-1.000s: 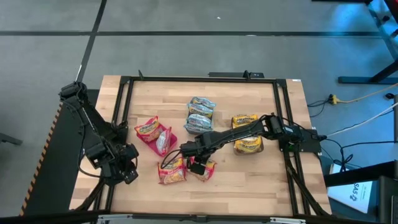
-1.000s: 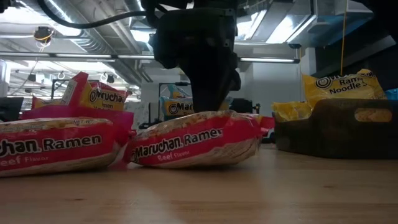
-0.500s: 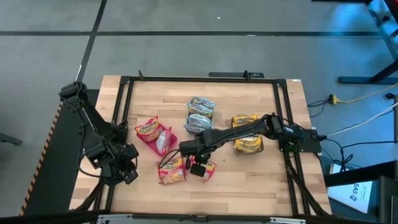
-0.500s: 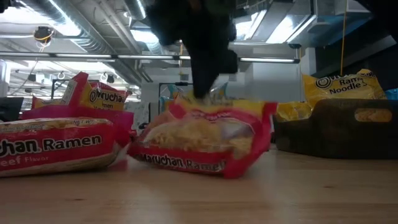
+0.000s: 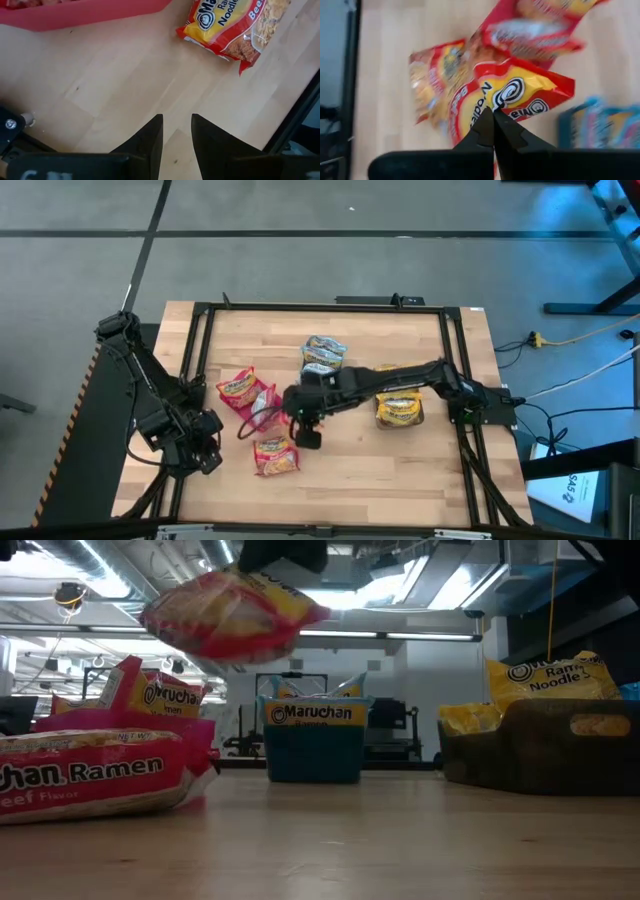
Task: Sort Maruchan noodles
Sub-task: Put the red noodle pack into the red bin, then adjust the red noodle packs in the red bin
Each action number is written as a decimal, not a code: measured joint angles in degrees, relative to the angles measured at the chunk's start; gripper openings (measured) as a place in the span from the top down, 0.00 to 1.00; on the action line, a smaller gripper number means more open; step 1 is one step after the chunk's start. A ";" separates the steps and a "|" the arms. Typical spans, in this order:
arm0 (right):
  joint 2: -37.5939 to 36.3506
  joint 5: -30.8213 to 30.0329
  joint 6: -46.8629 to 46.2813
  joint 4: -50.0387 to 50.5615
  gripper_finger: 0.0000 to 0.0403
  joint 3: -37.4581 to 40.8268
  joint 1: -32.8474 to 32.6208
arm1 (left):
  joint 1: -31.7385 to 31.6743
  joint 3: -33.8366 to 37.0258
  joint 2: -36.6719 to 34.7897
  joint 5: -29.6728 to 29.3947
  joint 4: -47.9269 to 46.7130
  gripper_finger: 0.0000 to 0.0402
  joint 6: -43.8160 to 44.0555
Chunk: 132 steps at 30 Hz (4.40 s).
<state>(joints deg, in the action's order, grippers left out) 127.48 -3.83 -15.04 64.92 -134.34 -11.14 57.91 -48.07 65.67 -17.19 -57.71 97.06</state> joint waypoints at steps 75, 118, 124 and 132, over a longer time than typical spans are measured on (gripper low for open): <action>15.63 28.40 15.64 -37.54 0.85 -0.48 16.02 | -0.02 0.00 0.00 -7.43 -0.40 0.76 -1.64; 15.41 7.97 23.03 -17.88 0.75 -0.64 3.29 | 14.82 -0.04 -0.92 -3.97 -9.11 0.76 15.01; 15.41 10.73 22.82 -16.79 0.75 -0.64 2.88 | 15.69 -0.04 -0.92 -4.72 -9.14 0.76 16.55; 15.70 6.82 25.87 -15.92 0.75 -0.64 2.80 | 15.67 -0.04 -0.90 -4.85 -9.13 0.76 16.59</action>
<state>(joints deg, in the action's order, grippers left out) 143.18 2.99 10.82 49.00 -134.98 -8.34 73.58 -48.12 64.77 -22.04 -66.84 113.65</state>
